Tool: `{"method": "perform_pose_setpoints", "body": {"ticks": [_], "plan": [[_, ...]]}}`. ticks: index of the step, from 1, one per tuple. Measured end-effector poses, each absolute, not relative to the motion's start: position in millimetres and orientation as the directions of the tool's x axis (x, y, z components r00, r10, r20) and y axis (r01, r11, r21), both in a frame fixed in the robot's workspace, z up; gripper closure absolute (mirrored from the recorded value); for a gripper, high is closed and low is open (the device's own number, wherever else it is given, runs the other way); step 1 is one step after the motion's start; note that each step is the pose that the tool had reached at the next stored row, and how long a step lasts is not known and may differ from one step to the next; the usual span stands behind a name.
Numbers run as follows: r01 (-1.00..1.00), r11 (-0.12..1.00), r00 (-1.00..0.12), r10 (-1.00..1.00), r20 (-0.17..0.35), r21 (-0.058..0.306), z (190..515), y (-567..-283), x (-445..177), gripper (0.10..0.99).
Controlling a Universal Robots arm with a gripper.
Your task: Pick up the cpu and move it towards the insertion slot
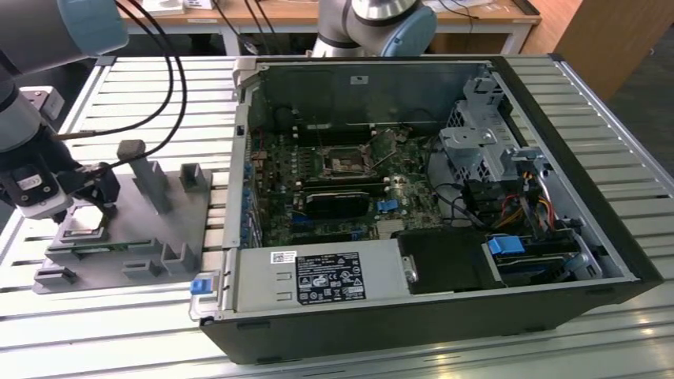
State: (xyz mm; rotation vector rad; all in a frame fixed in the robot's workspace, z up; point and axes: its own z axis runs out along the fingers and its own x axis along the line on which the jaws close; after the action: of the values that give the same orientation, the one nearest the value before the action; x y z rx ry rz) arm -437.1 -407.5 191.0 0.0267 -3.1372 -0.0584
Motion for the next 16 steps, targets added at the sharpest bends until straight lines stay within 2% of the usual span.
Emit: {"method": "perform_pose_setpoints", "body": {"ticks": [11,13,14,16], "plan": [[-0.014,0.999,-1.0,-0.014,0.003,0.037,183.1,-410.1,-439.2,0.353],[-0.014,0.999,-1.0,-0.014,0.003,0.037,182.8,-410.2,-440.0,0.365],[-0.014,0.999,-1.0,-0.014,0.003,0.037,182.6,-410.2,-440.2,0.435],[-0.014,0.999,-1.0,-0.014,0.003,0.037,182.6,-410.1,-440.4,0.435]]}}
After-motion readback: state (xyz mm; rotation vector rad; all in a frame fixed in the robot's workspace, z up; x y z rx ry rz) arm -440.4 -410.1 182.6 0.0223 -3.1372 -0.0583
